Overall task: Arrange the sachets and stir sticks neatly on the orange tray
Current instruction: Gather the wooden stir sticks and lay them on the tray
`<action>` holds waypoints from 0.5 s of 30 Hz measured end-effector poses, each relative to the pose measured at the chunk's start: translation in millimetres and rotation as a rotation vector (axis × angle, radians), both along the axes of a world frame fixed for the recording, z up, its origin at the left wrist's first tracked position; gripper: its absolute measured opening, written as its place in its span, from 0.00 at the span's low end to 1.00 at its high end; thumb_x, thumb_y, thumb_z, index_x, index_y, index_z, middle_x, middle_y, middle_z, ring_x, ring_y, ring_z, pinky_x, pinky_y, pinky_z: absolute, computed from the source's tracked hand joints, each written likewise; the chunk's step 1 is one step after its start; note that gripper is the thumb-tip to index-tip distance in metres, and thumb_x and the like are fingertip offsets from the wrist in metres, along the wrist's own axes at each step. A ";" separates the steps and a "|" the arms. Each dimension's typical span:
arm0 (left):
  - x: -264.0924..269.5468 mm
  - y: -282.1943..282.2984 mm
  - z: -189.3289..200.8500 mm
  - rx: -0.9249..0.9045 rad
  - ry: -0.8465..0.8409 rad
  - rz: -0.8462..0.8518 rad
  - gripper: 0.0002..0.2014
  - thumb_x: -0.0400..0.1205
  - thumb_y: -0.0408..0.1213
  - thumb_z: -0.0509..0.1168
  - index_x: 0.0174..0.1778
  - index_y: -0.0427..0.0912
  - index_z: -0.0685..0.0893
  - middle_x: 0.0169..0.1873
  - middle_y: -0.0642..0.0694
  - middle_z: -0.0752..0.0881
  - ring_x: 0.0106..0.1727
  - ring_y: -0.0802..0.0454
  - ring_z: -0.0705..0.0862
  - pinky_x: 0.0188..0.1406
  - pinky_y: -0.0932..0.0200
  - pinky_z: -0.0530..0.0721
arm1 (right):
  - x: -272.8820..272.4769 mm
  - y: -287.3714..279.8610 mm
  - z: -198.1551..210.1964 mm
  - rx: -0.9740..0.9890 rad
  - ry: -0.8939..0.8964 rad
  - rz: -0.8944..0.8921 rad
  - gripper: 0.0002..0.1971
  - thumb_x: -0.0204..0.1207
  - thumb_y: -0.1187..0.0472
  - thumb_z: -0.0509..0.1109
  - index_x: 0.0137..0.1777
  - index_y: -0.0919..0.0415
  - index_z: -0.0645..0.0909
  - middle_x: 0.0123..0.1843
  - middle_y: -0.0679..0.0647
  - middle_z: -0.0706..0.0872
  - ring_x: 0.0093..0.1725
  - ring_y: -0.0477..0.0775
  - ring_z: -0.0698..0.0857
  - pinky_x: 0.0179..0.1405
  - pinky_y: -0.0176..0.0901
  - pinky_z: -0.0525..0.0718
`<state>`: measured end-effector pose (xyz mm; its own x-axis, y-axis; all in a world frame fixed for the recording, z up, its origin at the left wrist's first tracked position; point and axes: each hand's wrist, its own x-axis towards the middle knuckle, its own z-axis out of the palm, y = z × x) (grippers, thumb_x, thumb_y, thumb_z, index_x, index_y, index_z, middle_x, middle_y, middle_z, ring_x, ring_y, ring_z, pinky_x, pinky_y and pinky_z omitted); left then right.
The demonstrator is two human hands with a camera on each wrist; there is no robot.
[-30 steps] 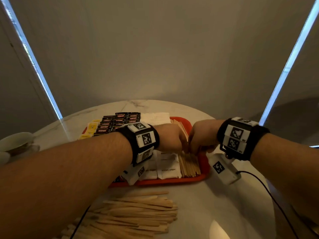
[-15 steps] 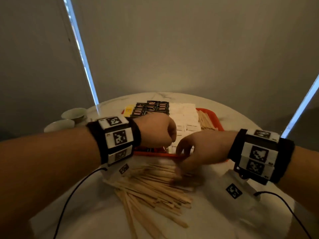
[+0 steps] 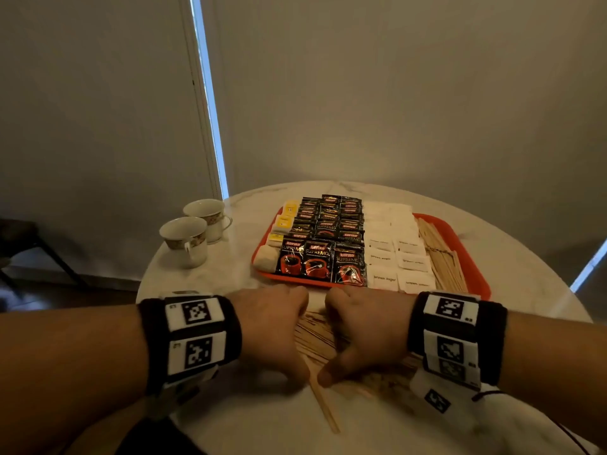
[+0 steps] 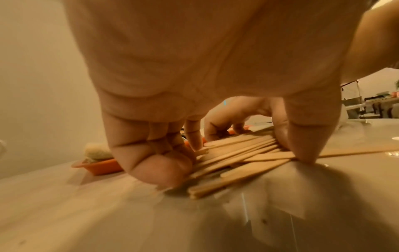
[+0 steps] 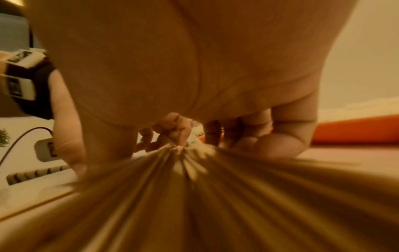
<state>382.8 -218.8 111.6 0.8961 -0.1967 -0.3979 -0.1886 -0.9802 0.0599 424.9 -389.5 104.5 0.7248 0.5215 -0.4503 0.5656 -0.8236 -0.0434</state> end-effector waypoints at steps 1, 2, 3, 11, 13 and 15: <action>1.6 -1.8 -1.4 -0.024 -0.006 0.013 0.39 0.63 0.65 0.81 0.64 0.57 0.72 0.55 0.55 0.81 0.52 0.56 0.81 0.53 0.50 0.89 | 2.6 1.5 0.4 0.008 0.010 0.003 0.46 0.63 0.22 0.75 0.74 0.47 0.68 0.65 0.47 0.78 0.58 0.48 0.79 0.61 0.49 0.85; 3.0 -2.5 -2.8 -0.041 -0.012 0.019 0.38 0.64 0.64 0.81 0.64 0.55 0.72 0.54 0.55 0.82 0.51 0.55 0.83 0.53 0.50 0.89 | 5.7 2.1 1.1 0.009 0.009 0.014 0.41 0.67 0.25 0.74 0.73 0.48 0.70 0.63 0.48 0.80 0.56 0.49 0.80 0.58 0.47 0.85; 4.9 -2.5 -3.6 -0.050 -0.020 0.025 0.37 0.66 0.63 0.81 0.64 0.54 0.72 0.53 0.54 0.83 0.50 0.55 0.83 0.53 0.50 0.90 | 8.3 2.6 1.7 0.006 0.004 0.024 0.38 0.70 0.27 0.73 0.72 0.48 0.71 0.61 0.48 0.81 0.55 0.49 0.81 0.56 0.46 0.85; 24.0 15.6 1.4 -0.212 -0.185 0.105 0.30 0.72 0.55 0.80 0.62 0.55 0.72 0.49 0.54 0.83 0.47 0.55 0.84 0.37 0.59 0.80 | 27.1 -0.9 1.6 0.093 0.048 -0.064 0.27 0.75 0.28 0.68 0.61 0.47 0.84 0.50 0.47 0.89 0.49 0.48 0.87 0.56 0.47 0.87; 28.8 22.0 7.0 -0.307 -0.203 0.137 0.28 0.75 0.53 0.79 0.65 0.56 0.72 0.49 0.54 0.83 0.47 0.56 0.84 0.36 0.61 0.79 | 31.3 -6.3 6.6 0.201 0.067 -0.126 0.21 0.76 0.29 0.68 0.54 0.46 0.84 0.46 0.47 0.89 0.48 0.49 0.87 0.55 0.48 0.88; 34.8 28.1 13.6 -0.480 -0.218 0.179 0.27 0.77 0.49 0.79 0.67 0.56 0.74 0.49 0.52 0.86 0.46 0.56 0.86 0.37 0.59 0.83 | 35.0 -10.6 14.2 0.329 0.037 -0.147 0.17 0.80 0.34 0.67 0.48 0.46 0.83 0.43 0.49 0.88 0.45 0.49 0.87 0.53 0.48 0.87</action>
